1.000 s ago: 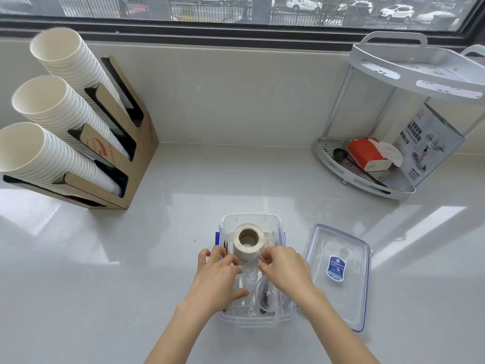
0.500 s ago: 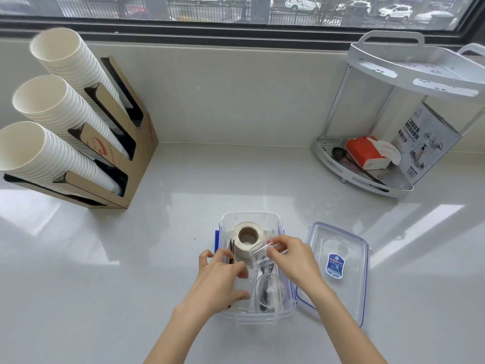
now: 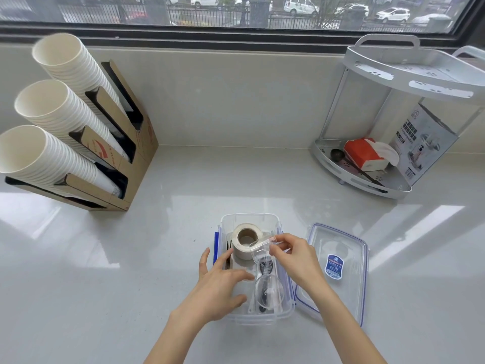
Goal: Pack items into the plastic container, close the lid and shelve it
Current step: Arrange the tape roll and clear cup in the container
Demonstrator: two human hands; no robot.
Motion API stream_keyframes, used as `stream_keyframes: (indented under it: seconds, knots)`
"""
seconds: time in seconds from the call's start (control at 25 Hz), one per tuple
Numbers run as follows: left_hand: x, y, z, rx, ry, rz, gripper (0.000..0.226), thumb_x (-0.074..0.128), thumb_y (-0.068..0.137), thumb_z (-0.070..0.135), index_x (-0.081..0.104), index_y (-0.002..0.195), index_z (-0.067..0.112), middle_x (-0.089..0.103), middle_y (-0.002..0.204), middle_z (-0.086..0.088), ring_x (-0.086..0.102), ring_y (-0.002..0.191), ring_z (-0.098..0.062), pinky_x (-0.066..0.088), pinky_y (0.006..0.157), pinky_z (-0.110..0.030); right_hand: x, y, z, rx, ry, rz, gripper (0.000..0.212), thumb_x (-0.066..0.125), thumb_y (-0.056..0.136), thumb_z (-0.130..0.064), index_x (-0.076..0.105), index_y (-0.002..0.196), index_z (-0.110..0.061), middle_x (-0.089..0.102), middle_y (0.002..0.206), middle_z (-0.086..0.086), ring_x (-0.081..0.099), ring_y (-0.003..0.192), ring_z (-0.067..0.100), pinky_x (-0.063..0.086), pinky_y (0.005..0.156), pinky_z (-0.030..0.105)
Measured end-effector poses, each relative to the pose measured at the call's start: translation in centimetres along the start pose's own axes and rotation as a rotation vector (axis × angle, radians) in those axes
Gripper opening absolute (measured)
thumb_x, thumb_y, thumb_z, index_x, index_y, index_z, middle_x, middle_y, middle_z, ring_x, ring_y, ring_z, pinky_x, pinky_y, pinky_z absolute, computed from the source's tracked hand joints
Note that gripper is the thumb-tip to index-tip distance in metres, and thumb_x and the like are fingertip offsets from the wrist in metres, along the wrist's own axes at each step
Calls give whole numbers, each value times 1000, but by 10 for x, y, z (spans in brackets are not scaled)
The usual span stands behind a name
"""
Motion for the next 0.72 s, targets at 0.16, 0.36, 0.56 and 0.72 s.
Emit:
stream_keyframes:
  seconds: [0.16, 0.36, 0.56, 0.72]
  knots:
    - [-2, -1, -6, -33, 42, 6, 61, 52, 80, 42, 28, 136, 38, 43, 128, 9, 8, 137, -11, -24, 108, -48, -2, -2, -3, -19, 32, -3, 15, 57, 82, -27, 65, 94, -24, 66, 78, -6, 57, 71, 11, 47, 75, 33]
    - [-27, -3, -14, -65, -176, 158, 49, 60, 75, 44, 45, 121, 38, 37, 106, 13, 29, 120, -9, 2, 110, -33, -8, -5, -15, -69, 109, 10, 13, 55, 84, -22, 61, 81, -32, 69, 76, -3, 53, 57, 3, 44, 59, 15]
    - [-62, -7, -22, -23, -551, 369, 39, 70, 73, 29, 39, 92, 44, 45, 100, 17, 47, 90, 1, 39, 80, -9, -20, -8, -25, -106, 178, 54, 14, 53, 87, -19, 65, 89, -26, 67, 71, -10, 56, 62, 9, 49, 68, 26]
    - [-70, -8, -30, -75, -663, 490, 41, 71, 74, 24, 42, 102, 31, 49, 100, 14, 52, 86, -3, 40, 71, -3, -24, -14, -36, -165, 199, 70, 16, 52, 88, -20, 65, 91, -28, 67, 69, -13, 55, 61, 5, 50, 69, 28]
Point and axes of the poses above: each hand's wrist, its own y-axis towards the middle knuckle, its own x-axis out of the palm, z = x × y, the point moved 9 cm from there along y, towards the middle knuckle
